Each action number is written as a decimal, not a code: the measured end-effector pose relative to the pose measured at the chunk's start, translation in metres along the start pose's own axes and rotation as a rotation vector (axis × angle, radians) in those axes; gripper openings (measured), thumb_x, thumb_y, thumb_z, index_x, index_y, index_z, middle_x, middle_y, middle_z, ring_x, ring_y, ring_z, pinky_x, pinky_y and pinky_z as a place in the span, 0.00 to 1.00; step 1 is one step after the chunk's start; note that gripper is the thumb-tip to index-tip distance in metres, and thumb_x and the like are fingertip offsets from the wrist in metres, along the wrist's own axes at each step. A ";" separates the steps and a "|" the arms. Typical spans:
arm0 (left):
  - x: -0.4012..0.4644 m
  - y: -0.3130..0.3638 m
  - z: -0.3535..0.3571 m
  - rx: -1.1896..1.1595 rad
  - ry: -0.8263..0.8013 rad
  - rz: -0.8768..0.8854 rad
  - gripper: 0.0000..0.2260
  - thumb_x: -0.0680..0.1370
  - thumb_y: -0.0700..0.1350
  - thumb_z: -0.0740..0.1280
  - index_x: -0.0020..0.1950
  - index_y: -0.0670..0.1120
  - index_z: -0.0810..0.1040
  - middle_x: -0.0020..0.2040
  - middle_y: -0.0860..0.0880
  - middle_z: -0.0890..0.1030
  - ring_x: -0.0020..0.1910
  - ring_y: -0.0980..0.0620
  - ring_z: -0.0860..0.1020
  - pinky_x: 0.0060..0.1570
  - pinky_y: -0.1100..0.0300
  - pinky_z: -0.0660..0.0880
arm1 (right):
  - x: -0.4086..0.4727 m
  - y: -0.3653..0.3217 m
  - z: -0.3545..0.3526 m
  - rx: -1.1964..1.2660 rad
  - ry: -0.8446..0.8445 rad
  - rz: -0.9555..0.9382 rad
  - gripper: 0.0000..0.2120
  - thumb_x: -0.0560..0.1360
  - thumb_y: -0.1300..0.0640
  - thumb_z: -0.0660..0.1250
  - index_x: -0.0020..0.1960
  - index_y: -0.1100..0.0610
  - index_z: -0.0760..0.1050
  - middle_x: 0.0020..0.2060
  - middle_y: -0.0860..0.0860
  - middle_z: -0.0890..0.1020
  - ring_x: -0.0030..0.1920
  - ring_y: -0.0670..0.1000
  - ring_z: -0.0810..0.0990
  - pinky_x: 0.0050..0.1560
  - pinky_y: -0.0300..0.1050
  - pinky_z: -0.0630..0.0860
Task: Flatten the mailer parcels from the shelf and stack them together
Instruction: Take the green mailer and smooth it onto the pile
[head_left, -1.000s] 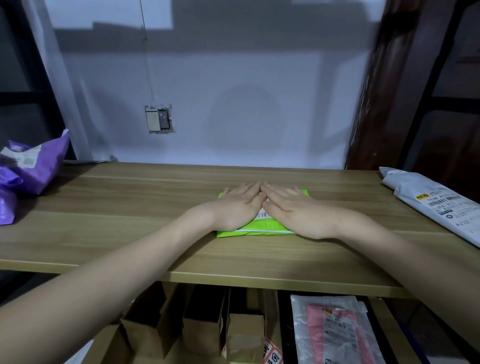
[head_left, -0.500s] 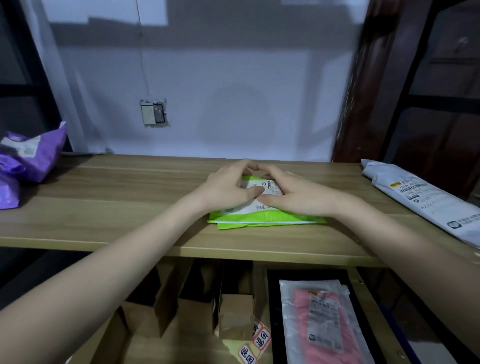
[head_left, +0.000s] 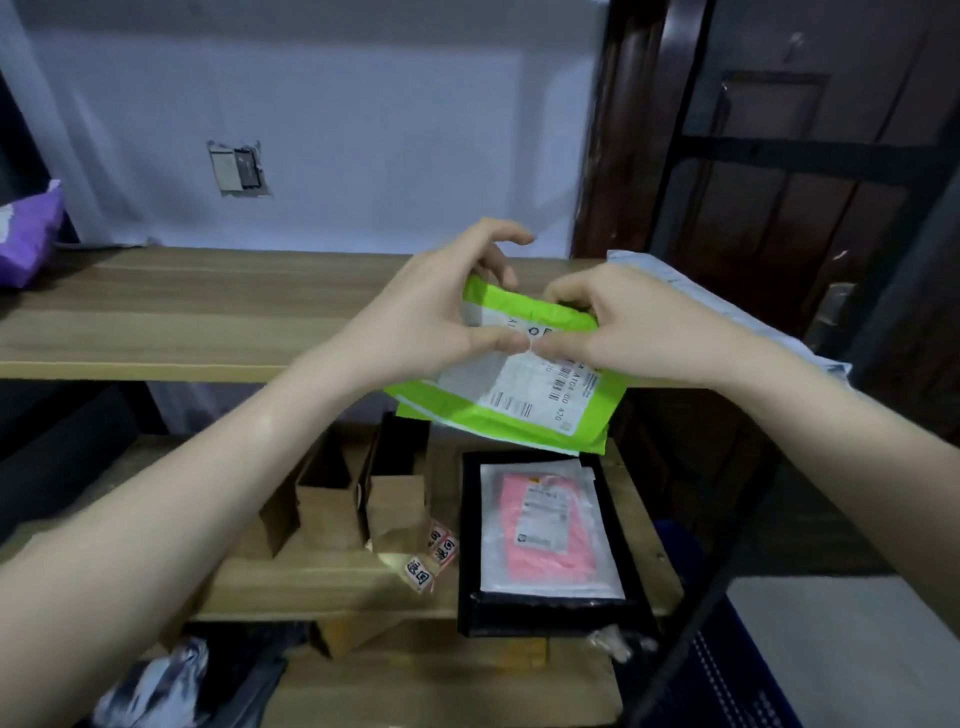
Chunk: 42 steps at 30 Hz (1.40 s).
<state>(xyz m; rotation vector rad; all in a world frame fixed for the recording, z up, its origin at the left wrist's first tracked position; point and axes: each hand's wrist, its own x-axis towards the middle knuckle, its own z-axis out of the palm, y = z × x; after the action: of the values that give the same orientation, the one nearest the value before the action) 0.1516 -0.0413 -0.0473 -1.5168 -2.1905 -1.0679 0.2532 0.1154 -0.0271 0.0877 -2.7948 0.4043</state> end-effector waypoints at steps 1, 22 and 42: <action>-0.005 0.008 0.005 0.005 0.025 0.021 0.32 0.66 0.49 0.77 0.67 0.51 0.67 0.51 0.55 0.75 0.51 0.63 0.73 0.54 0.73 0.65 | -0.014 0.002 -0.003 0.028 0.022 0.003 0.10 0.72 0.51 0.68 0.37 0.56 0.74 0.26 0.48 0.74 0.28 0.43 0.71 0.29 0.37 0.63; -0.116 -0.069 0.170 -0.607 -0.188 -0.954 0.25 0.70 0.42 0.75 0.64 0.41 0.69 0.41 0.46 0.80 0.34 0.49 0.78 0.30 0.62 0.77 | -0.132 0.109 0.169 0.789 -0.304 0.662 0.25 0.72 0.63 0.67 0.65 0.51 0.62 0.56 0.52 0.79 0.56 0.53 0.78 0.57 0.51 0.74; -0.099 -0.151 0.298 0.160 -0.623 -0.629 0.27 0.80 0.58 0.55 0.77 0.54 0.53 0.79 0.50 0.44 0.77 0.44 0.47 0.73 0.43 0.52 | -0.048 0.184 0.299 0.150 -0.250 0.631 0.32 0.75 0.51 0.64 0.74 0.57 0.56 0.73 0.59 0.54 0.73 0.59 0.51 0.68 0.55 0.62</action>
<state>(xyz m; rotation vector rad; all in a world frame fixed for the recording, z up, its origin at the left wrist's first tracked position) 0.1120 0.0719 -0.3747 -1.2167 -3.2323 -0.5587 0.1900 0.2069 -0.3630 -0.7766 -2.9760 0.7938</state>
